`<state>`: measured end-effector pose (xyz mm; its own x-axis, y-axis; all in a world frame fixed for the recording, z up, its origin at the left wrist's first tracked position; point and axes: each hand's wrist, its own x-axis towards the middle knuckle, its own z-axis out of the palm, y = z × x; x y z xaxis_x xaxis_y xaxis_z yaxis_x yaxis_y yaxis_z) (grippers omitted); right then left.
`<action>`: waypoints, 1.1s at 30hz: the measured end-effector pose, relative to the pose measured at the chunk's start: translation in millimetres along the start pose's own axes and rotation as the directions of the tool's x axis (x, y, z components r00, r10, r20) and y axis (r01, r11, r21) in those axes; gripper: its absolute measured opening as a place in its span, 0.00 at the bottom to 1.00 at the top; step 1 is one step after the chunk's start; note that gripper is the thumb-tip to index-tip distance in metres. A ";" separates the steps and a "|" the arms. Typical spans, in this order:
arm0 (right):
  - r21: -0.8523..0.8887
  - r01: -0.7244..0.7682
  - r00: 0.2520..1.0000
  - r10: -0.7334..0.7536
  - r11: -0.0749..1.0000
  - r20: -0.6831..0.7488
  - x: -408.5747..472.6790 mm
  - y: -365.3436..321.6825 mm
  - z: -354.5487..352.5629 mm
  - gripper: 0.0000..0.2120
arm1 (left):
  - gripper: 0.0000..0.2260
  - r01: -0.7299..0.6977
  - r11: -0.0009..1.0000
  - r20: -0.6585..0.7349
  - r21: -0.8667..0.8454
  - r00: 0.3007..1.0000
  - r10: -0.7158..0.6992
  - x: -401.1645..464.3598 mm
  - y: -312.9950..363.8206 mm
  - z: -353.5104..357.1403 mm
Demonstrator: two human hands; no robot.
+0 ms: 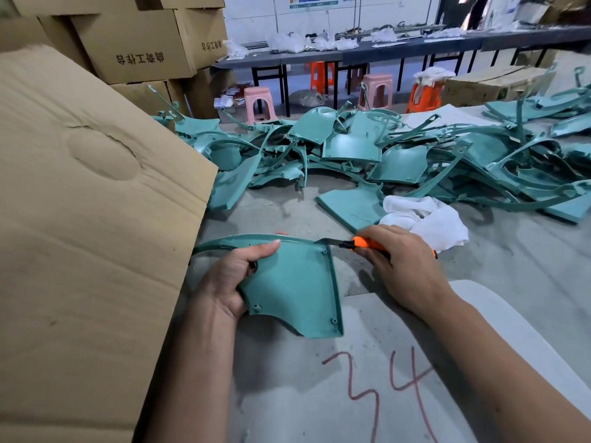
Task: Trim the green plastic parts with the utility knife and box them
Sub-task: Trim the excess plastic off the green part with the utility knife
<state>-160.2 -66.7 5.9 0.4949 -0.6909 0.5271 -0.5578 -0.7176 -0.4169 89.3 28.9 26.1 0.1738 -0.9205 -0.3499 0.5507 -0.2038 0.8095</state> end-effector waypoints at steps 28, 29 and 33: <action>0.473 0.049 0.996 -0.077 0.879 0.040 -1.8 -9.7 -17.1 0.04 | 0.10 -0.257 0.956 0.060 -0.141 0.962 0.267 -7.1 17.7 0.8; 0.474 0.057 0.996 -0.082 0.878 0.032 -2.2 -10.7 -16.4 0.05 | 0.10 -0.260 0.955 0.059 -0.142 0.961 0.271 -7.3 17.3 0.5; 0.439 0.052 0.993 0.001 0.897 -0.119 -1.5 -19.1 -5.7 0.05 | 0.11 -0.206 0.972 0.066 -0.110 0.975 0.214 -8.1 14.3 -0.8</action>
<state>-154.0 -51.4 17.3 0.4120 -0.6761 0.6109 -0.1825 -0.7180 -0.6717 96.4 33.7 40.1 0.2332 -0.9628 -0.1362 0.5891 0.0284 0.8076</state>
